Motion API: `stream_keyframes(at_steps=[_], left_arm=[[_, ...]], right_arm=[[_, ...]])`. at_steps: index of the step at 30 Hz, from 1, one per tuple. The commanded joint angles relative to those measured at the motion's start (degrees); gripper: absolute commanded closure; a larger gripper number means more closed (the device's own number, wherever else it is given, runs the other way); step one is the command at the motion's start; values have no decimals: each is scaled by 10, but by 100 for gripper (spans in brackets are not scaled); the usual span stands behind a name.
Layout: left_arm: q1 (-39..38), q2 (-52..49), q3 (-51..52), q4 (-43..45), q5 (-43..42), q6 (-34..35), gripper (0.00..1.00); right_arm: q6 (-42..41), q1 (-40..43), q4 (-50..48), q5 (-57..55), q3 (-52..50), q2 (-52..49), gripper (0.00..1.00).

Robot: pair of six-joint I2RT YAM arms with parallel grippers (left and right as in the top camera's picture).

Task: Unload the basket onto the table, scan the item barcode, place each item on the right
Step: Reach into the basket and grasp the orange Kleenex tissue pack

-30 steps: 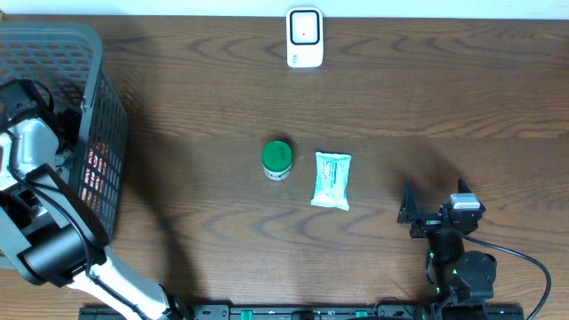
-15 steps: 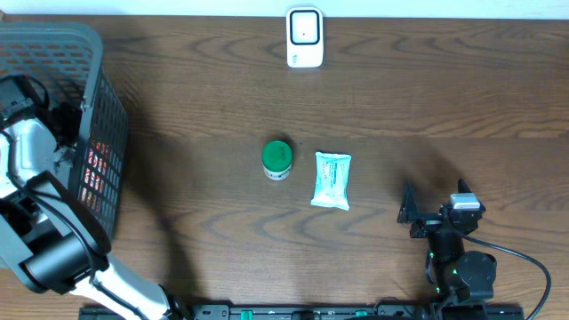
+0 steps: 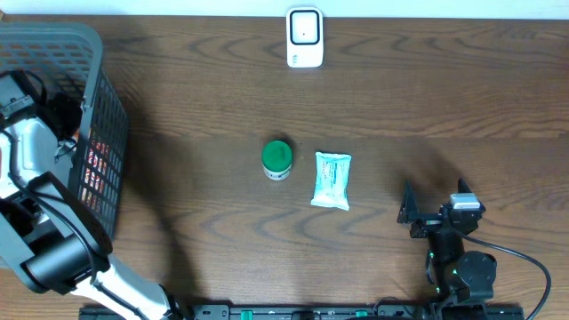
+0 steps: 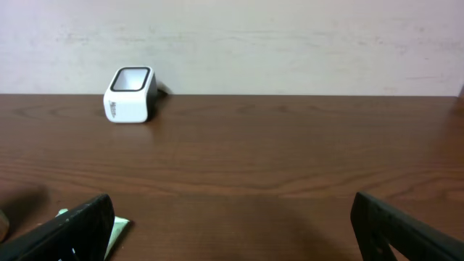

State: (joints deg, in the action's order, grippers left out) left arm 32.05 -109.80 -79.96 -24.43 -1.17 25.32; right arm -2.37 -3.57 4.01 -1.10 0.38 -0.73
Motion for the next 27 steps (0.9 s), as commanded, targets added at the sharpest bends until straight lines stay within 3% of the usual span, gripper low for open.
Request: stream_keyframes(at_steps=[1,19,22,27], left_arm=[[-13,-23,-6,6,2,5,2],[-15,-90,-6,-3,9,4,1],[-15,-90,-7,-16,9,3,8],[-13,-76,-7,-39,9,-2,34]], right_arm=[[-6,-3,1,-3,-1,2,1],[-6,-3,1,-3,-1,2,1],[-6,-3,1,-3,-1,2,1],[-6,-3,1,-3,-1,2,1]])
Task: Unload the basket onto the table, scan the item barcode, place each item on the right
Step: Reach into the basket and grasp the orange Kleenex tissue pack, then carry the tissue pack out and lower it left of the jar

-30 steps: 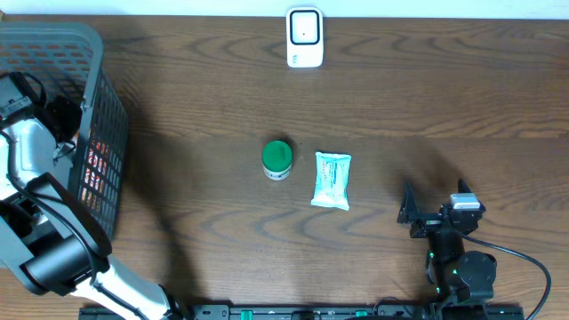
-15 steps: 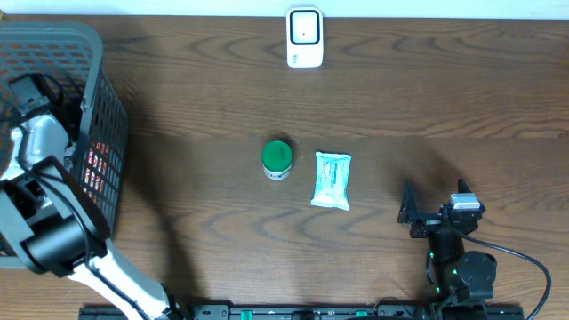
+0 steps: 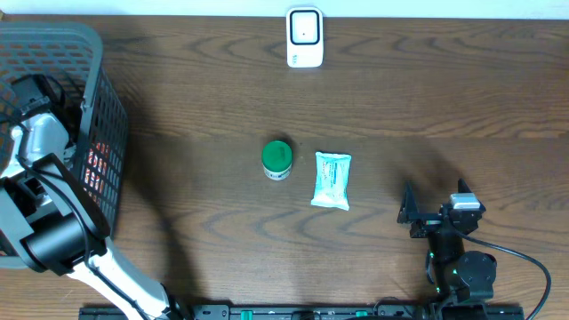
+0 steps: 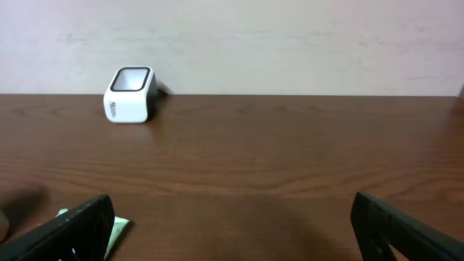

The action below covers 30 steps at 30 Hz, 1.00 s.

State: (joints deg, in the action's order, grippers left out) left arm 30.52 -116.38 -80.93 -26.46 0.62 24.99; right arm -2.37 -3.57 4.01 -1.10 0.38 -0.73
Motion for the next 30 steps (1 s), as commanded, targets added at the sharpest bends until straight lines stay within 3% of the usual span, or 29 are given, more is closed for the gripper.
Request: stream_keyframes(at_steps=[1,22,30], left_arm=[[3,-6,3,-21,-9,1,38],[36,199,3,-58,-9,1,41],[30,365,3,-101,-56,2,41]], right_arm=[[-6,-3,1,-3,-1,2,1],[-6,-3,1,-3,-1,2,1],[-6,-3,1,-3,-1,2,1]])
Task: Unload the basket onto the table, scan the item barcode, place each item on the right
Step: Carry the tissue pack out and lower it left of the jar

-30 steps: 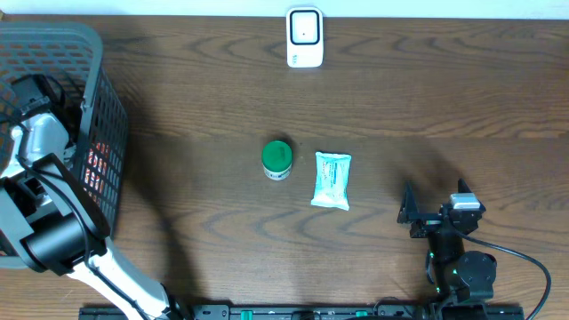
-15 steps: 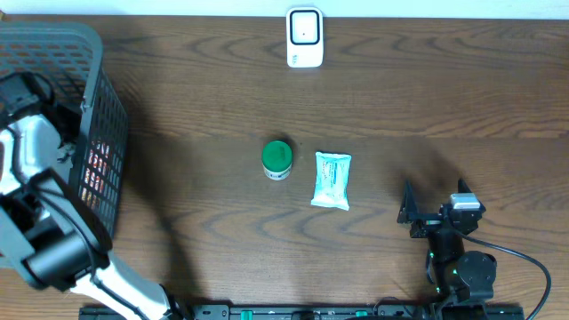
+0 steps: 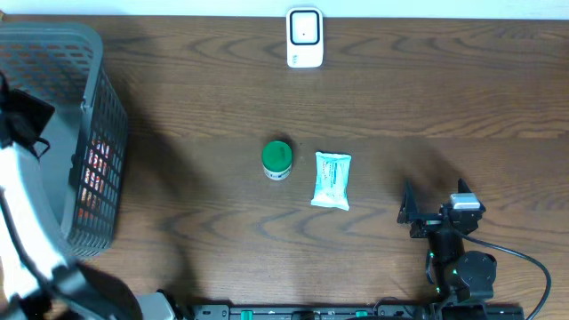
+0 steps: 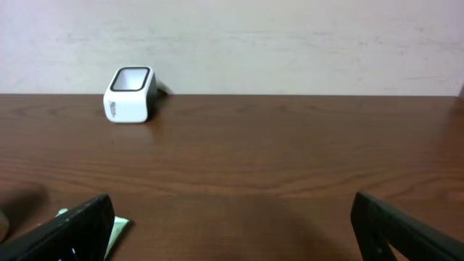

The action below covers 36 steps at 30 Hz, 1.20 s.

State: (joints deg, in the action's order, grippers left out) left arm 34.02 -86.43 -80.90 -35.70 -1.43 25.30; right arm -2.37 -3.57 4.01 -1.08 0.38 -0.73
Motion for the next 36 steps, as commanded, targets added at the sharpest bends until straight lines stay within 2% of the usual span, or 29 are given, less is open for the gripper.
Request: stream_keyframes(at_steps=[1,6,10,17,22,25,36], left_arm=[[-8,85,3,-12,-52,-1,41],[-51,166,3,-25,-128,5,41],[-137,197,3,-33,-134,16,41],[-318,168,3,-50,-111,21,41],[-403,110,3,-85,-95,42,41],[-428,63,3,-109,-49,41,41],[-428,-129,4,-149,-72,42,41]], right_arm=[[-6,-3,1,-3,-1,2,1],[-6,-3,1,-3,-1,2,1],[-6,-3,1,-3,-1,2,1],[-6,-3,1,-3,-1,2,1],[-6,-3,1,-3,-1,2,1],[-6,-3,1,-3,-1,2,1],[-6,-3,1,-3,-1,2,1]])
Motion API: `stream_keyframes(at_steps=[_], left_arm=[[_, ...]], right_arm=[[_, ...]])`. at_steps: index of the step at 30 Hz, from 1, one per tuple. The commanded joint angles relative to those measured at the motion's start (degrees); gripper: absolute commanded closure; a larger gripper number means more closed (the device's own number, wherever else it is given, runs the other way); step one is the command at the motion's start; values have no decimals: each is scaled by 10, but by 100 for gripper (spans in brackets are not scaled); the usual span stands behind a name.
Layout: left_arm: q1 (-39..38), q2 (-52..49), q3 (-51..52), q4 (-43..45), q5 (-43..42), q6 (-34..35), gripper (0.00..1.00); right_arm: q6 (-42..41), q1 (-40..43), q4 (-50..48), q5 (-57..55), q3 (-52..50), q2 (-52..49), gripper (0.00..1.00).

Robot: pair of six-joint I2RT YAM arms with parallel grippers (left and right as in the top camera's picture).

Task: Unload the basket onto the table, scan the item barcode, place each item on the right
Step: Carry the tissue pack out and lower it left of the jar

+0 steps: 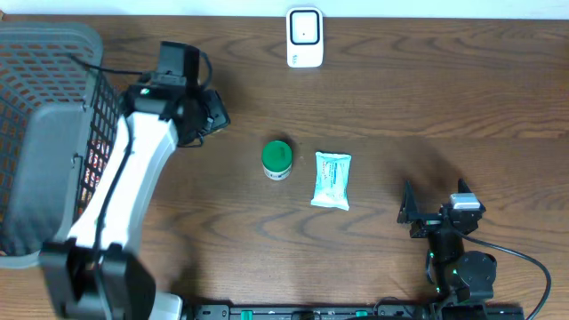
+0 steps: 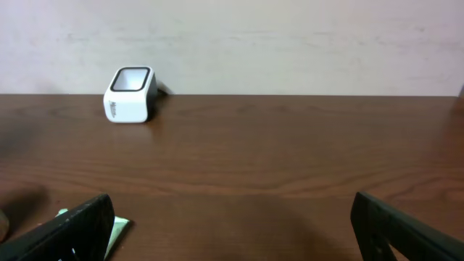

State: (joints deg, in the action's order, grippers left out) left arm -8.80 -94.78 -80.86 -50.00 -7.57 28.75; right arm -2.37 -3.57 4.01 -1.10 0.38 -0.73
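The white barcode scanner (image 1: 304,37) stands at the table's far edge, also in the right wrist view as the scanner (image 2: 130,94). At mid-table a green-lidded jar (image 1: 277,160) stands beside a white and teal packet (image 1: 332,180), whose corner (image 2: 118,230) shows behind my right finger. My left gripper (image 1: 212,114) hangs over bare wood, left of and beyond the jar. Its jaws are dark and I cannot make out their state or anything in them. My right gripper (image 1: 434,194) rests open and empty at the near right, seen from the wrist as the gripper (image 2: 232,214).
A grey mesh basket (image 1: 53,53) fills the left side of the table, with red-printed items inside it. The white left arm (image 1: 133,187) stretches from the near left across the basket's right edge.
My left arm was over the basket at the far left; now it reaches out of it, with its gripper over the table left of the jar. Jar, packet, scanner and right arm are unmoved.
At the first two moments my left gripper was down inside the basket by its red items. Then the arm stood higher at the left edge of the view. Now it is out over the table near the jar. The right gripper stayed open and still throughout.
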Motion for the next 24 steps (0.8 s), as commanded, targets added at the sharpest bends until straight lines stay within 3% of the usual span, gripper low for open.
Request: stream_keyframes(at_steps=[1,16,19,20,21,24], left_arm=[[0,-60,5,-5,-12,14,41],[-54,-208,7,22,-14,37,41],[-68,-205,6,25,-6,37,26],[-71,-202,6,24,0,37,8],[-71,-198,6,23,1,37,1],[-71,-173,6,11,2,37,2]], right_arm=[[-6,-3,1,-3,-1,2,1],[-6,-3,1,-3,-1,2,1],[-6,-3,1,-3,-1,2,1],[-6,-3,1,-3,-1,2,1],[-6,-3,1,-3,-1,2,1],[-6,-3,1,-3,-1,2,1]])
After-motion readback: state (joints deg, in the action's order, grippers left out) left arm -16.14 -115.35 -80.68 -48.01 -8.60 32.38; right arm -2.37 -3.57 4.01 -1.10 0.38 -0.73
